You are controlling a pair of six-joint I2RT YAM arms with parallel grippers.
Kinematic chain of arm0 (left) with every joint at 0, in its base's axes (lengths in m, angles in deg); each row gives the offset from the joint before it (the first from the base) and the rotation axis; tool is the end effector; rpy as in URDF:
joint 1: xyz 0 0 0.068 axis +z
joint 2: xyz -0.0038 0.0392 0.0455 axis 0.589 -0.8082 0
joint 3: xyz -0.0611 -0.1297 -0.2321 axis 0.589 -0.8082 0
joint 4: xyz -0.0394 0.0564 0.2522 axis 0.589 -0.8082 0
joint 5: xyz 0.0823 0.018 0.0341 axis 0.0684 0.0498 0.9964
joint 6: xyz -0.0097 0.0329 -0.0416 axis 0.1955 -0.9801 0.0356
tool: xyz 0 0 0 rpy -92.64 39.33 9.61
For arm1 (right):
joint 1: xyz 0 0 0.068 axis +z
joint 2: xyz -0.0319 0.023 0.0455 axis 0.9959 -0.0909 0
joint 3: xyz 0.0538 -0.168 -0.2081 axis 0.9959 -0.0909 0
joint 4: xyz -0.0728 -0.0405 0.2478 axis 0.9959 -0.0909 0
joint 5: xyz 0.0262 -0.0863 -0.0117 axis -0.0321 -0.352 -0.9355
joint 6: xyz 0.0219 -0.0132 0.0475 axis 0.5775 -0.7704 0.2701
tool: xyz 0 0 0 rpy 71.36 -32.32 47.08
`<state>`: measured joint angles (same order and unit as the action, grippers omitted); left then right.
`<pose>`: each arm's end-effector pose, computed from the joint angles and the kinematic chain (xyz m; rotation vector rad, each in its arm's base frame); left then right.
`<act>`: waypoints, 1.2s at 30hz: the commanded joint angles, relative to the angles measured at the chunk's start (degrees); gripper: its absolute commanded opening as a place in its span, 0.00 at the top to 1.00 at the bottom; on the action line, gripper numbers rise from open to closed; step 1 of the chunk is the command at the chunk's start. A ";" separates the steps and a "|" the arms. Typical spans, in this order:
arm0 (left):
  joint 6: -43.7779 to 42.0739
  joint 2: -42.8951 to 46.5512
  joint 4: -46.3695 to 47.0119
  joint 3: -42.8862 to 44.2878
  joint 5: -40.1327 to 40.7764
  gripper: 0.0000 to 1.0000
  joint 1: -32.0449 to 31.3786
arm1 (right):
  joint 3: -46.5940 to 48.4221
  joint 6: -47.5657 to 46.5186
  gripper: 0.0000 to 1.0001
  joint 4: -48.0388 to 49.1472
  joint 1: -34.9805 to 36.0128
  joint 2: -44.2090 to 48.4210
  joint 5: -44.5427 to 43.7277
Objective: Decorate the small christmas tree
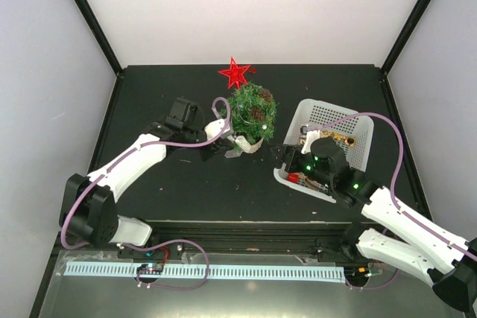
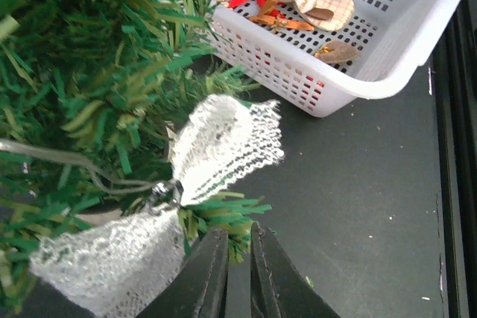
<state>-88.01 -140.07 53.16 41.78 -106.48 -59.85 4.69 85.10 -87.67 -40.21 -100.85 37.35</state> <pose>0.2482 -0.1351 0.2574 1.3601 1.8589 -0.7919 0.1419 0.1372 0.2867 -0.0042 2.1216 0.9017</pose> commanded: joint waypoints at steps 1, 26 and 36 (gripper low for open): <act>0.56 -1.99 0.92 4.57 0.63 0.88 -0.74 | -0.81 -0.49 0.13 1.78 -0.42 -0.18 0.13; 1.97 -6.49 4.61 7.18 5.69 0.88 -2.51 | -3.98 -0.27 0.13 4.37 -1.34 0.13 1.93; 1.16 -1.02 2.56 7.03 5.97 0.85 -2.51 | -4.65 -0.11 0.13 3.59 -1.36 2.42 1.84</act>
<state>-86.53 -144.11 56.05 48.40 -100.76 -62.06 0.32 85.01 -84.76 -41.19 -100.31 39.25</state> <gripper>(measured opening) 0.136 0.872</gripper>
